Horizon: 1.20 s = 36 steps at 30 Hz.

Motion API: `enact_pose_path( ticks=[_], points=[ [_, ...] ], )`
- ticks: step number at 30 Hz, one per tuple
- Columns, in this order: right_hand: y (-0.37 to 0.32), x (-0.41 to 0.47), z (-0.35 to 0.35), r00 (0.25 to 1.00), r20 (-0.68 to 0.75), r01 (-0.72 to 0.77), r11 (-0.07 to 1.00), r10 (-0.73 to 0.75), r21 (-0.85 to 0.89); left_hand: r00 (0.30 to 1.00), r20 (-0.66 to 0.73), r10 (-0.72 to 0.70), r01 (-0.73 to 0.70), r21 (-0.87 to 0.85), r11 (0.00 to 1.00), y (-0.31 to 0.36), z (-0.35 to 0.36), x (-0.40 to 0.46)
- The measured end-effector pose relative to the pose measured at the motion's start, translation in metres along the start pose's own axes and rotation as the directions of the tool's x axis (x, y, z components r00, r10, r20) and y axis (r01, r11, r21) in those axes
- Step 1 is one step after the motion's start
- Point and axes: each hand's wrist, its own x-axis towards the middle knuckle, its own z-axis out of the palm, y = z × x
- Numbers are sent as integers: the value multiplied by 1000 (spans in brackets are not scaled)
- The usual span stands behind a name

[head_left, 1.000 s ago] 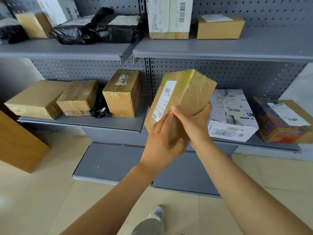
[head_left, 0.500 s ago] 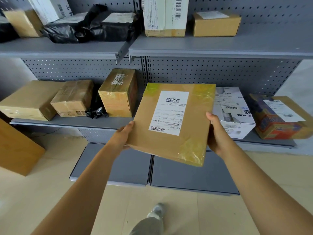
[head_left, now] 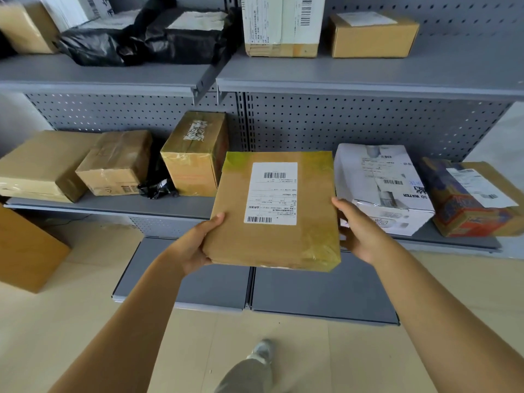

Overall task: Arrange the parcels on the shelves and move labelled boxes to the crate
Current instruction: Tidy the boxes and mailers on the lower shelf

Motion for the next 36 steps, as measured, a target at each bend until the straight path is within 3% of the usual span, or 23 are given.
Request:
enact_pose_path(
  ticks=[6, 11, 18, 22, 29, 36],
  points=[
    [17, 26, 1, 998, 41, -48, 994, 52, -95, 989, -138, 48, -29, 136, 990, 19, 7, 28],
    [14, 53, 4, 993, -116, -18, 940, -23, -341, 995, -81, 57, -42, 174, 984, 37, 19, 59],
    [-9, 95, 10, 953, -278, -94, 758, -119, -646, 990, -127, 58, 2, 430, 903, 57, 28, 131],
    [-18, 120, 15, 932, -311, -145, 597, -186, -789, 976, -151, 154, -49, 541, 840, 68, 49, 149],
    [-21, 135, 26, 916, -387, -305, 440, -107, -844, 986, -85, 146, -59, 638, 768, 68, 53, 170],
    [-28, 125, 39, 941, -275, -155, 472, -197, -868, 993, -63, 95, -33, 636, 771, 76, 42, 161]
  ],
)
